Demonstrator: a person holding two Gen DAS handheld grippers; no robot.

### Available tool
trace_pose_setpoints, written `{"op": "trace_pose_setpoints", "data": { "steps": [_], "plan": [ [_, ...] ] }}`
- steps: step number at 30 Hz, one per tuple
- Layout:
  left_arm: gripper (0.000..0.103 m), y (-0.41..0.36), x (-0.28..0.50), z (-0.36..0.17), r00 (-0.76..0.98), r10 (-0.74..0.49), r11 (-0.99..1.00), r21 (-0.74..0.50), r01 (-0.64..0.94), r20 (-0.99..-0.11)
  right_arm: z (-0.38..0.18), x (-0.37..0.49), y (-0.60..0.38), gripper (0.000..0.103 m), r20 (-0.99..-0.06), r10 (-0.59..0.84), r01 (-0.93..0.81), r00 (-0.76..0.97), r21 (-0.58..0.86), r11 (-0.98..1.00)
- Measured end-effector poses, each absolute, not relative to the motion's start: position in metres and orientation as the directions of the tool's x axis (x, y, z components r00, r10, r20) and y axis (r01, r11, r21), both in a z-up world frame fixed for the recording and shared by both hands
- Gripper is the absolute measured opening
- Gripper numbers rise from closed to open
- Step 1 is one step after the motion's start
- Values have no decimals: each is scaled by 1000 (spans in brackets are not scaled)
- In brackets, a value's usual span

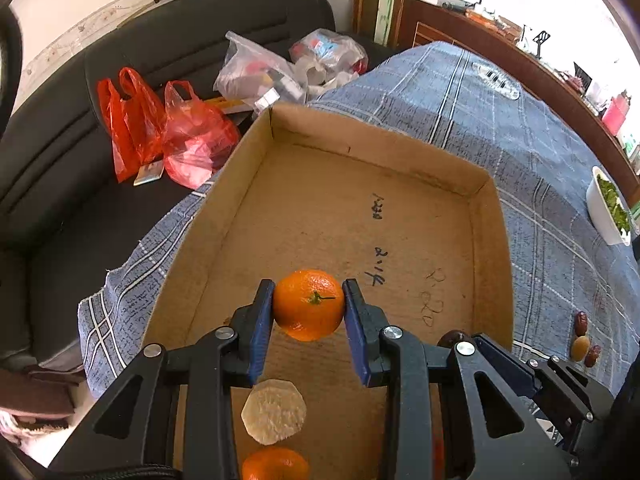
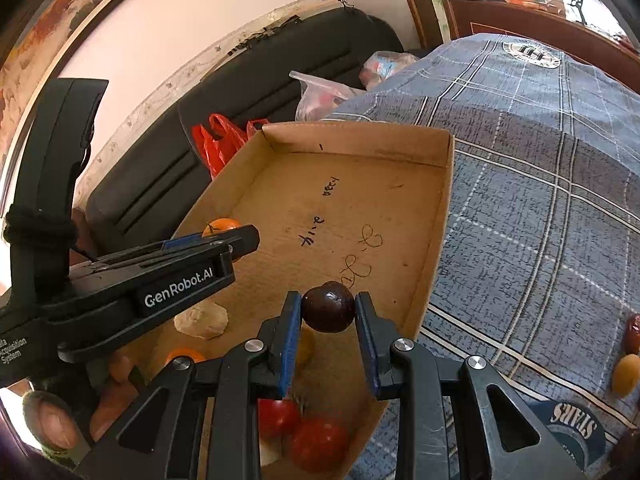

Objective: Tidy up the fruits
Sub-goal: 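Carry the orange and the plum over the cardboard tray with both tools, then open the left tool to drop the orange while the right releases the plum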

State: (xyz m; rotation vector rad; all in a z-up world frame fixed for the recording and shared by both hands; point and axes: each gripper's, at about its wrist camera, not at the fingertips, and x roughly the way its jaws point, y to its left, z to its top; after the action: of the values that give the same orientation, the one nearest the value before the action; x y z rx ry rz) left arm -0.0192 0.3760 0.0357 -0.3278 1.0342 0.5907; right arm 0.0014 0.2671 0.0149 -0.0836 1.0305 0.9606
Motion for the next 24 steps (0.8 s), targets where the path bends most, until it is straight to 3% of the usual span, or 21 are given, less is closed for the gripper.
{"op": "trace_pose_setpoints", "data": {
  "steps": [11,14,20,24],
  "plan": [
    [32,378,-18,26,317,263,795,19,-606,-911,7,-1,279,30,-776,613,-729,149,333,599],
    [32,375,-24,31,322,261,791,11,-612,-910,11,-2,272,38,-771,618,-722,153,340,603],
    [34,358,-42,53,379,307,783,6,-622,-873,30,-10,248,41,-742,650,-716,166,363,597],
    [41,339,-51,69,419,333,796,14,-605,-845,44,-18,225,41,-718,672,-710,182,377,595]
  ]
}}
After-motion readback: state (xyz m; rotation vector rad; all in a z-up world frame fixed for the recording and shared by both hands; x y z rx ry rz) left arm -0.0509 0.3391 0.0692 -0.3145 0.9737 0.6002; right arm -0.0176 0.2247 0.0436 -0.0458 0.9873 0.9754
